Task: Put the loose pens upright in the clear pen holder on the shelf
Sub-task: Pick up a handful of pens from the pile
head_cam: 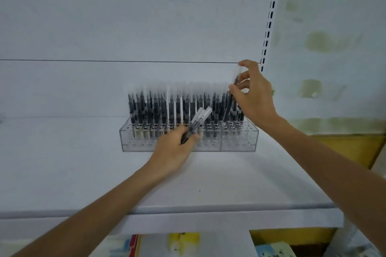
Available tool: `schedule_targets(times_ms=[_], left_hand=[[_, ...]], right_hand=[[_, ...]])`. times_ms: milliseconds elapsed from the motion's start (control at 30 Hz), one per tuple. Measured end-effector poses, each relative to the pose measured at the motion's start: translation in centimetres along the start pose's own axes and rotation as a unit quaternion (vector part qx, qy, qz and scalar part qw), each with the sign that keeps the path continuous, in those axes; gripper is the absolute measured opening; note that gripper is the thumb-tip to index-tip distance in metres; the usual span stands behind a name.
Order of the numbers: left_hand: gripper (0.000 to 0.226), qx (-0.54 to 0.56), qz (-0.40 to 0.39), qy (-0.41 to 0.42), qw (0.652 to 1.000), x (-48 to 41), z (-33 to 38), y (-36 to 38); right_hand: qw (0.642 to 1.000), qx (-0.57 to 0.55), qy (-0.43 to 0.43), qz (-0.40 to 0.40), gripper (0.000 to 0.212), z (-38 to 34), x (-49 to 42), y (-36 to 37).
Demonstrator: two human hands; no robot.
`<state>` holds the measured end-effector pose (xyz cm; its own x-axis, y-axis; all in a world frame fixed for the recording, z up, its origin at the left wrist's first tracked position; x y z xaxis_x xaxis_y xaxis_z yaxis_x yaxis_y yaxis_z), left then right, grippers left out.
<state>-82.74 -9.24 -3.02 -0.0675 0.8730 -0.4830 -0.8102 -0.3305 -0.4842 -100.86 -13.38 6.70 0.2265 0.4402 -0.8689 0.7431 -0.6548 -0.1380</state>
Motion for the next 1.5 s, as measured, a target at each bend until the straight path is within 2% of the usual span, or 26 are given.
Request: schedule_targets(times_ms=[133,233,367,533,633,767,833,900,933,1000,1100,1167,1267,1500], left_hand=[[0.029,0.02,0.005,-0.02,1.0,0.2,0.5,0.7],[0.028,0.058,0.001,-0.037,0.998,0.7,1.2,1.6],[0.026,0.056,0.008,-0.045,0.997,0.9,1.7,2.1],[0.026,0.101,0.034,-0.086,0.991,0.7,1.3,2.0],[0.026,0.114,0.049,-0.108,0.986,1.0,0.9,1.7],[0.031,0.122,0.077,-0.108,0.984,0.9,1.1,1.0],[0.03,0.121,0.095,-0.099,0.983,0.5,1.7,0.9],[0.028,0.133,0.107,-0.099,0.98,0.2,2.6,1.4],[0.028,0.145,0.106,-0.102,0.979,0.1,3.0,1.9],[0.027,0.17,0.093,-0.102,0.976,0.2,3.7,2.9],[0.027,0.189,0.067,-0.084,0.976,0.9,4.2,3.5],[0.025,0.186,0.05,-0.082,0.978,1.4,3.6,3.6],[0.022,0.164,0.047,-0.084,0.982,1.7,2.1,3.3],[0.023,0.136,0.056,-0.087,0.985,1.5,1.4,3.6]], right_hand=[[0.993,0.033,-0.025,-0.108,0.046,0.2,1.4,1.4],[0.991,0.051,-0.028,-0.119,0.046,0.3,1.7,1.2],[0.988,0.067,-0.051,-0.126,0.046,-0.3,1.4,1.1],[0.97,0.098,-0.075,-0.21,0.05,-0.6,3.0,2.9],[0.969,0.134,-0.091,-0.188,0.049,-0.3,3.3,2.6],[0.979,0.128,-0.141,-0.074,0.038,-1.4,2.9,0.2],[0.992,0.049,-0.056,-0.098,0.031,-1.6,3.5,0.2],[0.98,-0.05,0.09,-0.171,0.037,-1.3,4.6,1.2],[0.969,-0.078,0.136,-0.19,0.043,-1.2,5.0,1.7],[0.959,-0.115,0.18,-0.185,0.048,-1.1,5.2,1.8],[0.943,-0.199,0.242,-0.116,0.049,-0.5,3.5,0.2],[0.952,-0.207,0.221,-0.039,0.049,0.0,1.4,-1.9],[0.98,-0.153,0.121,0.036,0.051,0.5,-1.2,-4.4],[0.997,-0.072,0.015,-0.01,0.051,0.6,-0.7,-2.6]])
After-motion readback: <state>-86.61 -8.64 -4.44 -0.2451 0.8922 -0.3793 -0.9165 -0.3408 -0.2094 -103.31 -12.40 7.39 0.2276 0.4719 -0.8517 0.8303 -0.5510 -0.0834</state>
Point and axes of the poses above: each hand's wrist, its own x-axis away from the middle knuckle, its own y-axis out of the palm, z = x × y, the point moved 8 cm from there along -x, towards the middle knuckle, and after that the axes turned 15 degrees about z, right-handed, at the moved point
